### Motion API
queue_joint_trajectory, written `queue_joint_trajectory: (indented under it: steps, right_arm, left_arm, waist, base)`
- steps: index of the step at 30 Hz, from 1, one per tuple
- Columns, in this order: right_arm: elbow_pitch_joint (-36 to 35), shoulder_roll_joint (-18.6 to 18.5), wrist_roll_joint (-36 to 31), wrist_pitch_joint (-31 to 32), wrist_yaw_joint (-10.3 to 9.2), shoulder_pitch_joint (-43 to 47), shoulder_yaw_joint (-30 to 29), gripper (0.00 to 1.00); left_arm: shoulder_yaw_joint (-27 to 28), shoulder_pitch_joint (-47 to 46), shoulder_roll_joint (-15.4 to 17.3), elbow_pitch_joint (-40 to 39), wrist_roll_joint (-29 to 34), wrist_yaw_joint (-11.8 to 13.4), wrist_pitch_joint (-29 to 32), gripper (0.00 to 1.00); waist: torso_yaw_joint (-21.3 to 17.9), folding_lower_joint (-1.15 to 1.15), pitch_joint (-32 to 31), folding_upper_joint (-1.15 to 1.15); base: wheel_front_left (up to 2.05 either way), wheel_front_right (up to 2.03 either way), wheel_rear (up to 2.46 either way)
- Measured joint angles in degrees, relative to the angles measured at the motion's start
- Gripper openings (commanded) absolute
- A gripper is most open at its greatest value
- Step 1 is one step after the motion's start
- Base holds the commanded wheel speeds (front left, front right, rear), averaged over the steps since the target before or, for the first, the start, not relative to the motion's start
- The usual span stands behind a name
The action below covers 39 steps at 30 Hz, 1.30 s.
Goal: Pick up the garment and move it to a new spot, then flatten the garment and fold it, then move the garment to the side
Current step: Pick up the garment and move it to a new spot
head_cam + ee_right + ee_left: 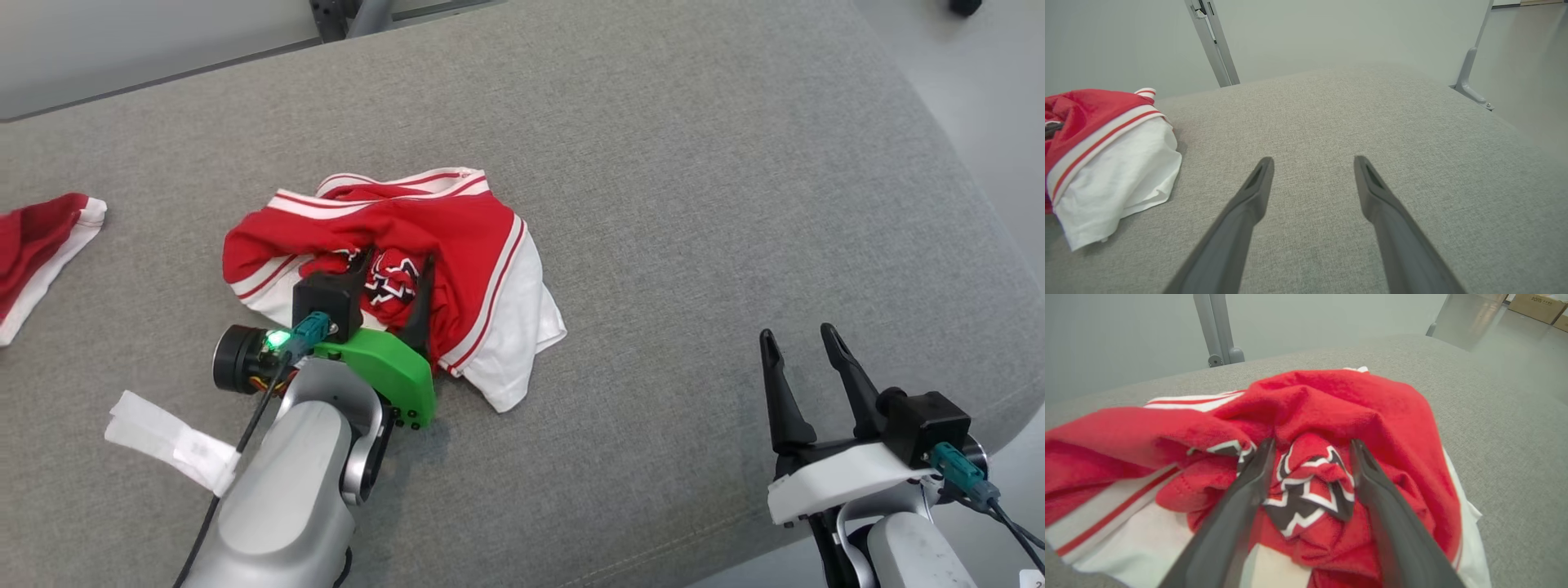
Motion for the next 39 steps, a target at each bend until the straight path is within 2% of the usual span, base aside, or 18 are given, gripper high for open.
queue_joint_trajectory:
  steps: [5,13,18,22,26,32,39]
  right_arm:
    - [-0.7,0.0,-2.0,0.0,0.0,1.3,-1.5,1.0]
    - [-2.8,-0.4,-5.5,0.0,0.0,3.6,-4.5,1.0]
    - [-3.2,-1.5,-6.3,0.0,0.0,4.6,-4.7,1.0]
    - [-3.0,-2.5,-7.1,0.0,0.0,5.5,-3.9,1.0]
    - [-2.5,-2.6,-7.7,0.0,0.0,5.9,-3.3,1.0]
    - [-1.3,-2.4,-8.2,0.0,0.0,7.5,-3.1,1.0]
    - [-0.7,-2.2,-8.3,0.0,0.0,8.0,-3.1,1.0]
  left_arm:
    - [-0.4,2.3,0.3,-2.3,1.4,1.3,-6.3,1.0]
    - [0.8,14.8,3.6,-11.7,1.9,4.0,-10.2,1.0]
    - [5.1,23.6,5.0,-14.2,0.4,6.1,-10.8,1.0]
    - [9.9,28.8,5.1,-18.7,2.0,6.4,-11.0,1.0]
    - [14.5,34.4,4.0,-21.2,3.3,4.1,-11.1,1.0]
    - [19.1,38.3,1.9,-22.2,5.8,-2.6,-11.1,1.0]
    - [23.8,39.5,-0.3,-23.0,8.5,-6.3,-11.1,1.0]
  waist:
    - [2.3,0.0,-1.3,0.0]
    - [7.6,0.0,-4.2,0.0]
    - [11.6,0.0,-6.3,0.0]
    - [14.6,0.0,-8.0,0.0]
    - [17.0,0.0,-9.7,0.0]
    - [19.1,0.0,-12.2,0.0]
    - [19.2,0.0,-13.4,0.0]
  base:
    - [0.0,0.0,0.0]
    - [0.0,0.0,0.0]
    - [0.0,0.0,0.0]
    - [0.0,0.0,0.0]
    - [0.0,0.0,0.0]
    - [0.0,0.0,0.0]
    - [0.0,0.0,0.0]
